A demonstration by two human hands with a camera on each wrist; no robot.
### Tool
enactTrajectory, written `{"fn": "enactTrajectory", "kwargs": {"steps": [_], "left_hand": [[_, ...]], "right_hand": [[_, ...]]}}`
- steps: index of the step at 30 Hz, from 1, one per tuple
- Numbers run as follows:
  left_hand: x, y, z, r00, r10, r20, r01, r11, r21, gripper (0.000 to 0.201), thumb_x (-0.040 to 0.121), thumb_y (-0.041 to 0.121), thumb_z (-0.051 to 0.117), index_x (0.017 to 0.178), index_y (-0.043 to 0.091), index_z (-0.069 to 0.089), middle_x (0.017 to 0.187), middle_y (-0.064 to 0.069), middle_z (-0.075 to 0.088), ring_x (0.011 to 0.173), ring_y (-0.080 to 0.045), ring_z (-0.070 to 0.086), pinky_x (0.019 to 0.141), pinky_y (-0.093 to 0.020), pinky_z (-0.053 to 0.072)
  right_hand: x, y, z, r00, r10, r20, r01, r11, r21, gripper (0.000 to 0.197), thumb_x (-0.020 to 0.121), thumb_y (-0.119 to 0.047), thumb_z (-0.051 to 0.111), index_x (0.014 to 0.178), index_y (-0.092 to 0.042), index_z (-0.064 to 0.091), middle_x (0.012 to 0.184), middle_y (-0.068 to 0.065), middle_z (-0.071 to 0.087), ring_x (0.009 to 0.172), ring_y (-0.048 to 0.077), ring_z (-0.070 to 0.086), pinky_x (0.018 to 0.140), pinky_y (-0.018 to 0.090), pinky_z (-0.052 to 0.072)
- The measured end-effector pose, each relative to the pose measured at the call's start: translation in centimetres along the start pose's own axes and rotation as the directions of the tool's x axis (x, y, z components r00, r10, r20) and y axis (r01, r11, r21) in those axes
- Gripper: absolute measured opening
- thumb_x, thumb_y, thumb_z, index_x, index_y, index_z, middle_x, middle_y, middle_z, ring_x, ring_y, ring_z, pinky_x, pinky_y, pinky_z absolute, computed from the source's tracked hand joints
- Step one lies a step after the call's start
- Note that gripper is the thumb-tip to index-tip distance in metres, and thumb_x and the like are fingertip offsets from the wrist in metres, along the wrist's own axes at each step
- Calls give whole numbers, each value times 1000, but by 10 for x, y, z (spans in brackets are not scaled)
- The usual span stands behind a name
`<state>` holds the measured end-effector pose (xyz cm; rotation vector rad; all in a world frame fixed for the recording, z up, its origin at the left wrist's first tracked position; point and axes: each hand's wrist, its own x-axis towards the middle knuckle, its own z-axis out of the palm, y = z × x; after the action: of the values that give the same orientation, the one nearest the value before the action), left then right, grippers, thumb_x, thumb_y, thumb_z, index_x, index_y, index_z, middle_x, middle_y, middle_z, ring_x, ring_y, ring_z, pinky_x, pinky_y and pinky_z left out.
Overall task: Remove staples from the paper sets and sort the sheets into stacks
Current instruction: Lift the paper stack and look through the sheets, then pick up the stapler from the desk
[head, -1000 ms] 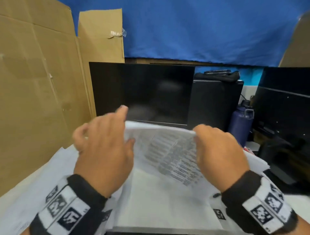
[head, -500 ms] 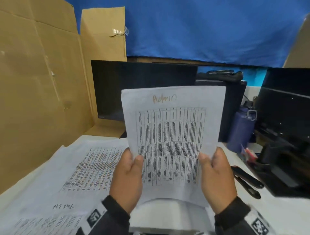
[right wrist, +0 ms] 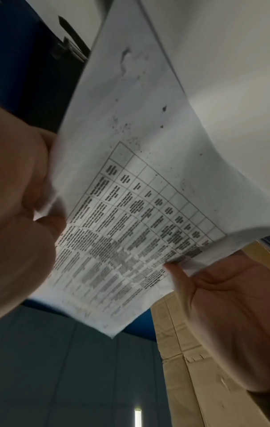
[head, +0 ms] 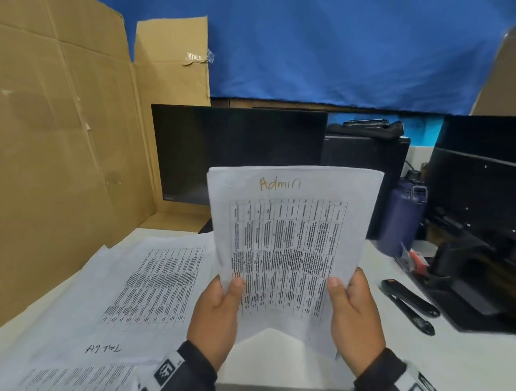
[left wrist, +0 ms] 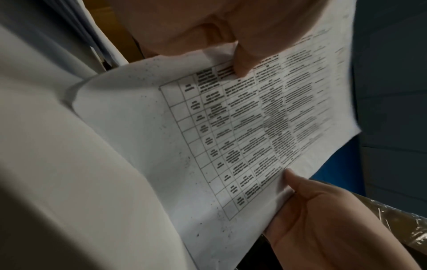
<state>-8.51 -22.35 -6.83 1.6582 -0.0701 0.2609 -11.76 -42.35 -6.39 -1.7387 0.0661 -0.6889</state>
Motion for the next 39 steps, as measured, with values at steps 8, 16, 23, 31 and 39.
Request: {"fn": "enactTrajectory", "kwargs": {"steps": [8, 16, 23, 31, 39], "left_hand": [[3, 11, -22, 994, -60, -96, 67, 995, 72, 27, 102, 41, 56, 93, 21, 71, 81, -8, 71, 79, -31, 67, 82, -52, 57], [3, 28, -50, 996, -82, 25, 70, 951, 301, 38, 103, 32, 56, 84, -1, 62, 62, -5, 54, 56, -20, 47, 60, -32, 37], [-21, 26, -39, 968, -198, 152, 113, 892, 438, 26, 104, 34, 52, 84, 33, 68, 83, -10, 72, 77, -25, 70, 73, -30, 52], [-35, 13, -32, 963, -186, 196, 23, 780, 626, 19, 102, 38, 55, 84, 44, 56, 85, 4, 67, 81, -5, 62, 70, -18, 46], [-50, 11, -18, 943, -220, 249, 13, 775, 632, 17, 98, 33, 63, 83, 38, 70, 78, -5, 72, 80, -18, 68, 74, -32, 52]], "right_hand": [[36, -13, -44, 913, 107, 395, -3, 967, -256, 52, 91, -66, 42, 101, -19, 63, 97, -4, 70, 98, 15, 65, 90, 33, 49], [105, 77, -143, 894, 431, -123, -246, 244, -938, 85, 86, -71, 47, 153, -21, 32, 150, 13, 46, 133, 37, 47, 112, 44, 38], [101, 72, -148, 801, 589, -106, -453, 480, -751, 30, 96, -31, 64, 110, -5, 69, 91, 11, 71, 89, 29, 68, 83, 36, 52], [62, -20, -104, 864, 477, 163, -467, 635, 616, 56, 58, -11, 83, 109, -14, 60, 74, 2, 62, 62, 15, 62, 57, 29, 52], [43, -44, -71, 894, 316, -319, -136, 868, 477, 63, 88, -79, 38, 109, -25, 62, 100, 2, 71, 95, 17, 68, 89, 39, 57]]}}
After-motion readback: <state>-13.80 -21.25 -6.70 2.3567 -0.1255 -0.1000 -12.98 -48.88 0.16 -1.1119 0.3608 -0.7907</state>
